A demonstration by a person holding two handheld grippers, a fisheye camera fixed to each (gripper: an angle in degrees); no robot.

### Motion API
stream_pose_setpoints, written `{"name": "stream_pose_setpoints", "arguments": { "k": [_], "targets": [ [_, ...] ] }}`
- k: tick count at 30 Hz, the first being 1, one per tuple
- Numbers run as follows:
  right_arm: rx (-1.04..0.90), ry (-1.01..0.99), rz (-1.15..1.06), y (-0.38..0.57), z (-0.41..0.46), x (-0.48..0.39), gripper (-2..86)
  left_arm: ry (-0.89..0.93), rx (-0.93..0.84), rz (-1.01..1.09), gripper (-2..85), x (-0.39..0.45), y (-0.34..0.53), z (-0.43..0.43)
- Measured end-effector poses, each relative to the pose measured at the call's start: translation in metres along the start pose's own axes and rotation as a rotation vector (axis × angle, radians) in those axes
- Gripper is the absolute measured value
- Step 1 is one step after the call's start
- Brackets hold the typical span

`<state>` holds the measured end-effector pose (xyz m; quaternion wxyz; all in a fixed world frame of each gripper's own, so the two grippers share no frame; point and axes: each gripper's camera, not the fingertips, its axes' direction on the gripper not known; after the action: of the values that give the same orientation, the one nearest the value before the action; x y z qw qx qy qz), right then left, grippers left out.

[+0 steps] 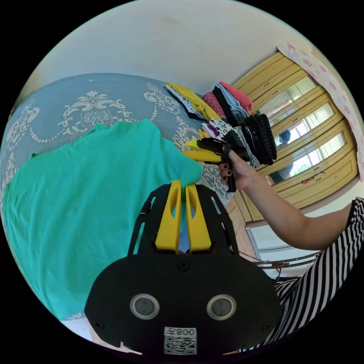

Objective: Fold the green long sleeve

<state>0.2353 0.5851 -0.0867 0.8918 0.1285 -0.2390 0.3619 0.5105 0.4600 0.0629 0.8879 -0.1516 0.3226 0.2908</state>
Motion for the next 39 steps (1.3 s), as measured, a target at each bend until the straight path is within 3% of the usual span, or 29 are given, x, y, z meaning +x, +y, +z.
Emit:
{"name": "stream_pose_setpoints", "arguments": {
  "k": [10, 24, 30, 39],
  "targets": [
    [-0.018, -0.001, 0.073, -0.044, 0.047, 0.005, 10.7, 0.018, -0.038, 0.061, 1.4, 0.005, -0.001, 0.008],
    [0.018, -0.042, 0.018, -0.046, 0.085, -0.03, 1.9, 0.075, -0.019, 0.061, 1.3, -0.015, 0.021, -0.051],
    [0.021, -0.092, -0.106, -0.035, 0.109, -0.092, 1.7, 0.109, 0.06, 0.042, 1.3, -0.037, 0.05, -0.123],
    [-0.099, -0.051, -0.328, -0.033, 0.229, -0.211, 1.7, 0.13, 0.279, -0.216, 1.4, -0.125, 0.135, -0.277]
  ]
}}
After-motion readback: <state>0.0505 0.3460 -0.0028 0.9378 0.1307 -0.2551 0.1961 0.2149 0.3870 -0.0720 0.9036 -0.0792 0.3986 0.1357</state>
